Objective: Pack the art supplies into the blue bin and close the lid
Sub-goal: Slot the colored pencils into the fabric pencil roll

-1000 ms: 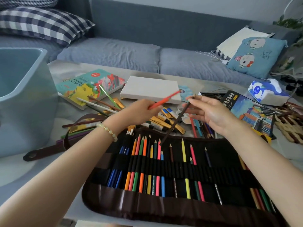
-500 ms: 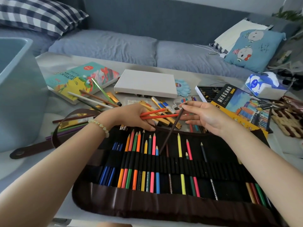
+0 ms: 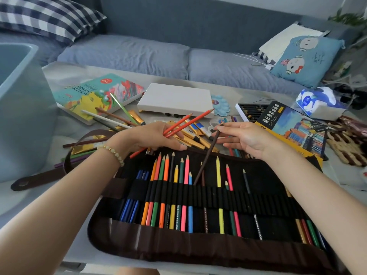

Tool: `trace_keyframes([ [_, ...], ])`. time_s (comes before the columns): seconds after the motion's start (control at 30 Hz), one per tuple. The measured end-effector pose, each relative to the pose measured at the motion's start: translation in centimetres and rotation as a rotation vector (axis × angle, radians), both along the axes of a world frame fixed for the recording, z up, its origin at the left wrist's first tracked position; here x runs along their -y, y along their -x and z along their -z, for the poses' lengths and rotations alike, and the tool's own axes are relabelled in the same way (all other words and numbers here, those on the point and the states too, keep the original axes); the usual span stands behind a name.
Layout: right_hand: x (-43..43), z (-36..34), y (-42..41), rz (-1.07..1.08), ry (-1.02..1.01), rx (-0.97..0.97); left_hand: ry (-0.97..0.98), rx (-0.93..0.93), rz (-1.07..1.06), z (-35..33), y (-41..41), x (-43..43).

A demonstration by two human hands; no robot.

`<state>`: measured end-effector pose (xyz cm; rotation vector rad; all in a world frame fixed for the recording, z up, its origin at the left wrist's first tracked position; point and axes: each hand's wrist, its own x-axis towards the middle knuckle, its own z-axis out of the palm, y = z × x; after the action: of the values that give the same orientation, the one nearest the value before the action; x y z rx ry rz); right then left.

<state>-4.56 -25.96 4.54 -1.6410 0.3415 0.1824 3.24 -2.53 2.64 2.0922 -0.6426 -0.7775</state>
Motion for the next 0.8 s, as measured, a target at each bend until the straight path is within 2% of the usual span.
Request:
trace_keyframes([
  [0.17,-1.4,-0.2,-1.9,-0.074,0.195,-0.02,0.093,-0.025,0.021,-0.2,0.0,-0.1],
  [0.3,-3.2,-0.3,-2.8,-0.288,0.374,-0.144,0.137,-0.022,0.028,-0.2,0.2,0.0],
  [0.37,-3.6,-0.3,-3.0,-0.324,0.343,-0.187,0.129,-0.027,0.01,0.0,0.3,0.0],
  [0.5,-3.1,-0.2,-3.2,-0.215,0.097,-0.198,0.101,-0.026,-0.011,0.0,0.1,-0.2],
  [0.67,-3.2,0.2,-2.2,-0.295,0.266,-0.228,0.126,-0.024,-0.018,0.1,0.3,-0.1],
  [0.8,-3.6,0.4,-0.8,-0.271,0.302,-0.122,0.114,-0.018,-0.047,0.3,0.4,-0.1],
])
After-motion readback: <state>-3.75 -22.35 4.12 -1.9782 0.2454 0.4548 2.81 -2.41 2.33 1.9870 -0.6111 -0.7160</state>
